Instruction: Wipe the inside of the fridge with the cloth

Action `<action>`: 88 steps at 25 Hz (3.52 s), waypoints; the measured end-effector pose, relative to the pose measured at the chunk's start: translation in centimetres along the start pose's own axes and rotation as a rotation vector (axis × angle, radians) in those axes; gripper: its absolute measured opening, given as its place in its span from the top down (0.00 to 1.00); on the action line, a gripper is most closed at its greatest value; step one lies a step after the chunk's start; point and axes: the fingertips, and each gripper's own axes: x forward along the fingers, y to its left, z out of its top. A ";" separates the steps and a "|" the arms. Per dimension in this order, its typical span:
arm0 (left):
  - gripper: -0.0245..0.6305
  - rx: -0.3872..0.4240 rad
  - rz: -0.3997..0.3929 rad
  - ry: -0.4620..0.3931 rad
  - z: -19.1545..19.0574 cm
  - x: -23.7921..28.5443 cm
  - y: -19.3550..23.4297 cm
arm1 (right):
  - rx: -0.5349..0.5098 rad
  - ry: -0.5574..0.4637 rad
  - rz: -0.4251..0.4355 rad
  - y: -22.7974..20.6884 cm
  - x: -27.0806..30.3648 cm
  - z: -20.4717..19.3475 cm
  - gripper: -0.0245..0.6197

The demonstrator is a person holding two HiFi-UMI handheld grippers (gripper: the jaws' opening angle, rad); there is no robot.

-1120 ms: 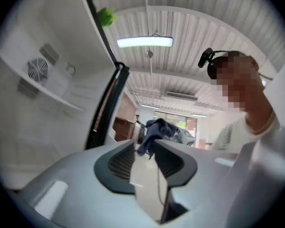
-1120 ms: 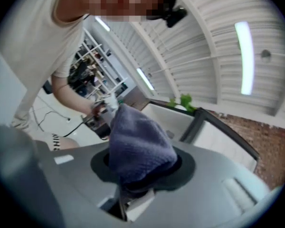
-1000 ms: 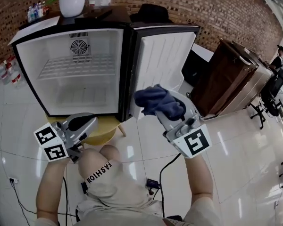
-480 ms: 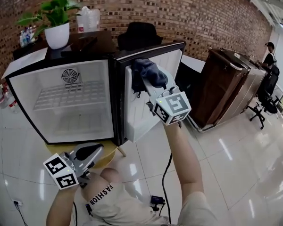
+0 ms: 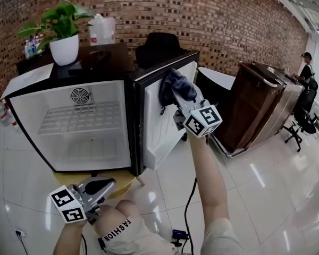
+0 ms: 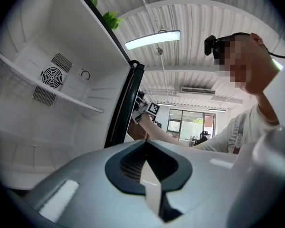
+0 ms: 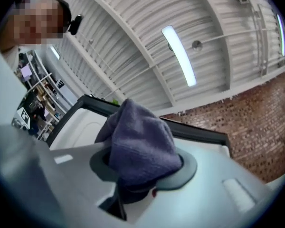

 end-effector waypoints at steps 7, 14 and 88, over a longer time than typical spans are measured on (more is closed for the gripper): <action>0.96 -0.076 0.035 -0.010 -0.9 -1.2 1.7 | 0.070 -0.055 0.067 -1.3 -0.1 0.2 0.74; 0.96 -0.109 0.090 -0.004 -1.7 -2.7 3.0 | 0.179 -0.010 -0.152 -10.4 0.5 -2.7 0.75; 0.96 0.068 0.281 0.051 -1.7 -0.4 2.7 | -0.221 0.104 0.308 15.7 -6.4 -1.1 0.79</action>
